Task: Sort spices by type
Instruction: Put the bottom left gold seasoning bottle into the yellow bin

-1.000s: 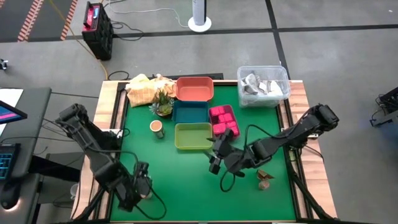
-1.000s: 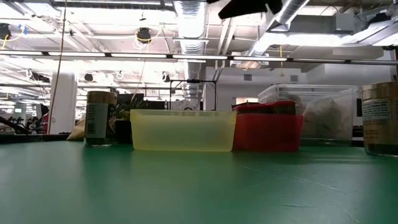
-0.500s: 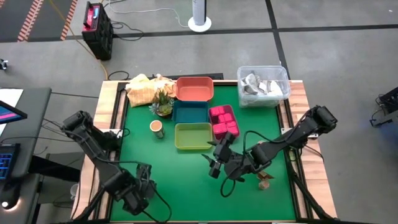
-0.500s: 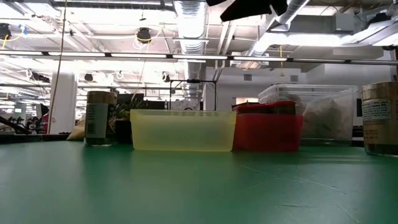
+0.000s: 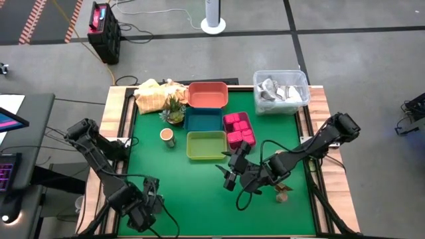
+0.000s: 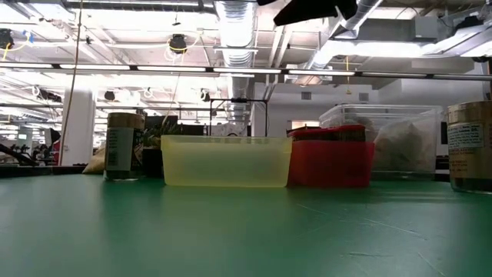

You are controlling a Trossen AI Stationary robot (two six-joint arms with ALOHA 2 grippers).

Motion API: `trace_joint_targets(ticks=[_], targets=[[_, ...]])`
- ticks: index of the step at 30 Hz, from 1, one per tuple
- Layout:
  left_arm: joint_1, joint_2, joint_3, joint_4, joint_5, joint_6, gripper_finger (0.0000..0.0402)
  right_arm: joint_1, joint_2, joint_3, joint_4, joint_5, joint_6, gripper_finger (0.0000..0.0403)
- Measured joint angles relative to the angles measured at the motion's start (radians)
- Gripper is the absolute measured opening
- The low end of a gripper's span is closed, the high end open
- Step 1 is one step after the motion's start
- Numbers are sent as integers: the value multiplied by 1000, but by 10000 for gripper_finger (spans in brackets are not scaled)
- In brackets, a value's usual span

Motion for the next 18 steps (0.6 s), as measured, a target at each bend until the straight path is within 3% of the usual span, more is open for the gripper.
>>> trace_joint_targets(ticks=[13,18], targets=[[-6,0,-138,92,3,-11,399,-1,0,0,1,-1,7,279],[16,0,-161,127,-3,2,371,-1,0,0,0,-1,7,279]])
